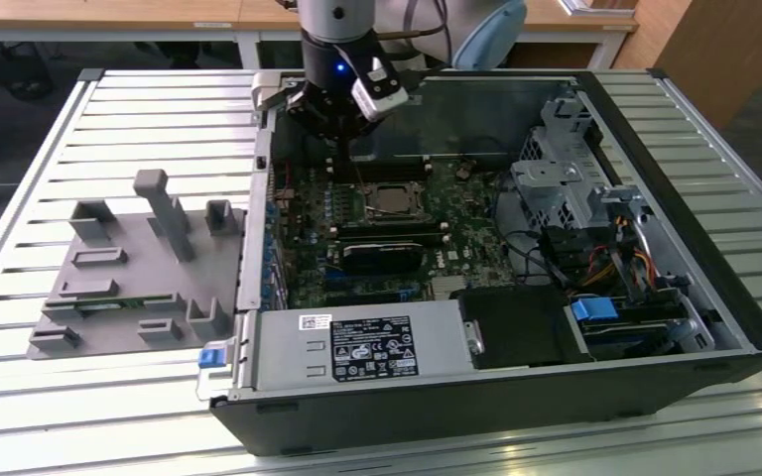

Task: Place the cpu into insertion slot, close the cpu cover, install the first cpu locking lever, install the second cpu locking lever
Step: 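Install the first cpu locking lever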

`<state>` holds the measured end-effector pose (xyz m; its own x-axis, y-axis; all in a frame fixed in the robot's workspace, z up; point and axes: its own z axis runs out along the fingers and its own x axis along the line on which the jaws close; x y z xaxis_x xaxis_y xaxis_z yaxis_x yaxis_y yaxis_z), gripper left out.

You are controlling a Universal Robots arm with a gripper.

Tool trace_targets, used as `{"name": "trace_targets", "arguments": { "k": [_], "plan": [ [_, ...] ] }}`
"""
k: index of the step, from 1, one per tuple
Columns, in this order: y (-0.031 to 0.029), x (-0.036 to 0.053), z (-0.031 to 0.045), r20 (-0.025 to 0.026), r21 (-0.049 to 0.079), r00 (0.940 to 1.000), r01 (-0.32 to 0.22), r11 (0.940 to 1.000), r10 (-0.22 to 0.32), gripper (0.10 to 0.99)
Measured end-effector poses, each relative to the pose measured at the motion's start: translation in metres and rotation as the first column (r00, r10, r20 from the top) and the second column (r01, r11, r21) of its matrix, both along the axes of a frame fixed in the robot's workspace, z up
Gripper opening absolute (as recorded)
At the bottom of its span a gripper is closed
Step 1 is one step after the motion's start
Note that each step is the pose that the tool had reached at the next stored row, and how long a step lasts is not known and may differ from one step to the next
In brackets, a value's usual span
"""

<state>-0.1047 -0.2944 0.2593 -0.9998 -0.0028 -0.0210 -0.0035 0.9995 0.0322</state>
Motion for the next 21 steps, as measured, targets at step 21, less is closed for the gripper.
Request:
{"name": "trace_targets", "arguments": {
  "k": [21],
  "plan": [
    [0.0029,0.0248,-0.002,0.0,0.0,1.0,0.0,1.0,0.0,0.106]
  ]
}}
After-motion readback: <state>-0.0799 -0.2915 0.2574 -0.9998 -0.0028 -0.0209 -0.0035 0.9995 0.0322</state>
